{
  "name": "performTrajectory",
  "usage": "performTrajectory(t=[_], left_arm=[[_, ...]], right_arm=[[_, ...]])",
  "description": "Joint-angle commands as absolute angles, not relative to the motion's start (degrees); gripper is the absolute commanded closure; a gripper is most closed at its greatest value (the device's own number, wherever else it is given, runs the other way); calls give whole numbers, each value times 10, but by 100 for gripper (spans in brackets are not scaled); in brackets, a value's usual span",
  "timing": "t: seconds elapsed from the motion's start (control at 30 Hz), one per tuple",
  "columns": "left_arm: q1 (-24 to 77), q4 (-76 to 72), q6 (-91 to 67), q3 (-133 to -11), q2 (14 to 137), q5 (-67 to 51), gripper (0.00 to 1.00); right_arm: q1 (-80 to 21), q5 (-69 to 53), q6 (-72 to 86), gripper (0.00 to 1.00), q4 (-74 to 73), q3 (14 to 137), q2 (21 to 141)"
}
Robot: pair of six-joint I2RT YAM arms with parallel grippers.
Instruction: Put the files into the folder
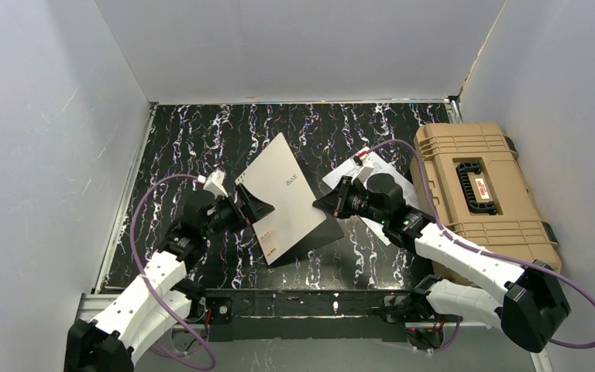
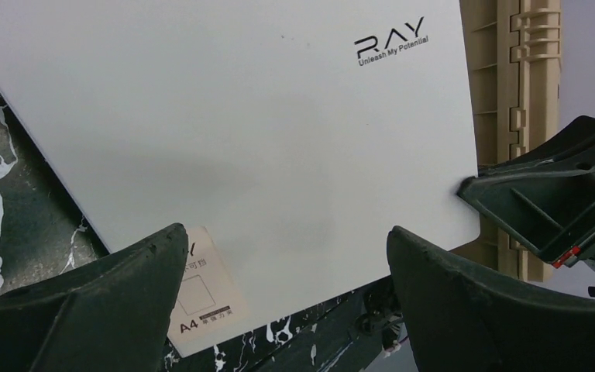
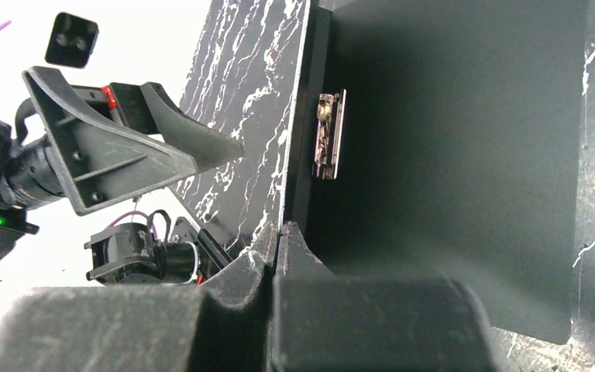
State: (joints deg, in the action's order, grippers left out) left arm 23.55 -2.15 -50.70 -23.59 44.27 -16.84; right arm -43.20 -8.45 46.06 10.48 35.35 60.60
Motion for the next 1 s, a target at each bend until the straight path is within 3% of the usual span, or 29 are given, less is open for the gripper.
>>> performTrajectory(t=[0.0, 0.43, 0.7, 0.97], left_arm=[[232, 83, -461, -311, 447, -161, 2], [230, 294, -399, -579, 558, -152, 2], [230, 345, -396, -659, 624, -124, 2], [228, 367, -375, -696, 672, -110, 14]], right_arm=[[-448, -70, 402, 99, 93, 414, 606], [-581, 92, 265, 99, -58, 584, 662], [-642, 153, 227, 99, -109, 667, 714], [-714, 242, 195, 99, -132, 711, 749]])
